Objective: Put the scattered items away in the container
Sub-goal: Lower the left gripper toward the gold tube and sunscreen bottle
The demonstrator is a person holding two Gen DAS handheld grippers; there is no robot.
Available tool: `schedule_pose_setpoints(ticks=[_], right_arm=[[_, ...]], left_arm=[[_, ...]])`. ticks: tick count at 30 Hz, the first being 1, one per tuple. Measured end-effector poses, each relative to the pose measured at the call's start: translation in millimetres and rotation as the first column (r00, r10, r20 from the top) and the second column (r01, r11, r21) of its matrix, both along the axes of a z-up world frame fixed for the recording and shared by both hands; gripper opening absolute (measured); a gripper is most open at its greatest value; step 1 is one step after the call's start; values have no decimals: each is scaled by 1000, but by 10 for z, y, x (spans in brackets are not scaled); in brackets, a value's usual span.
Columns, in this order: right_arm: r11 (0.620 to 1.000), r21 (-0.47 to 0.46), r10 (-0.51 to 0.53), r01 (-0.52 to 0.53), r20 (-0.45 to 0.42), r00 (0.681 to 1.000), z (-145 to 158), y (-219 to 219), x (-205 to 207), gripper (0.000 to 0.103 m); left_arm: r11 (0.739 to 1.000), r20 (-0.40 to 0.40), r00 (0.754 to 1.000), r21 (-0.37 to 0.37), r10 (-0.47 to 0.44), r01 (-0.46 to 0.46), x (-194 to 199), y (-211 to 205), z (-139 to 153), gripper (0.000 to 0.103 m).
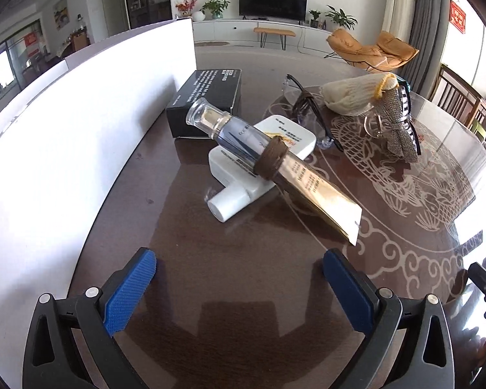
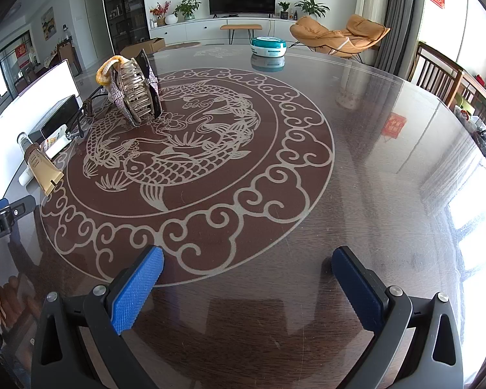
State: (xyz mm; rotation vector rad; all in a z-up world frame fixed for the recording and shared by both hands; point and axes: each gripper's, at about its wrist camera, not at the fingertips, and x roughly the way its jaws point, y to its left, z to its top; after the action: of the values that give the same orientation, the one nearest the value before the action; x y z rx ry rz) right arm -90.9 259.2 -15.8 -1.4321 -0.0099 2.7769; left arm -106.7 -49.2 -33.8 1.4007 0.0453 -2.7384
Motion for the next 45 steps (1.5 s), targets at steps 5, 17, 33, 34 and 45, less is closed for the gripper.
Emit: schedule_pose_setpoints(ticks=[5,17,33,34,45], right_arm=[[1000,0,0,0,0,1000,-2,-1,-1,103],[1000,0,0,0,0,1000,-4,-3,-3,103],[1000,-1,0,0,0,1000,-4,-2,-1,103],[1000,-1,0,0,0,1000,-4,-2,-1,103],[1000,-1,0,0,0,1000,-3,-2,-1,103]], left_arm=[[1000,-1,1000,0,-8,8,-360,-44,0,103],[889,1,889,-13,-457,457,-698,985,67,103],[929,2,929,4,-371,371,-562,591,68,103],[936,2,936,4,-351,351,-536,591,56,103],[966,1,966,4,-259,259,-136,381,30,103]])
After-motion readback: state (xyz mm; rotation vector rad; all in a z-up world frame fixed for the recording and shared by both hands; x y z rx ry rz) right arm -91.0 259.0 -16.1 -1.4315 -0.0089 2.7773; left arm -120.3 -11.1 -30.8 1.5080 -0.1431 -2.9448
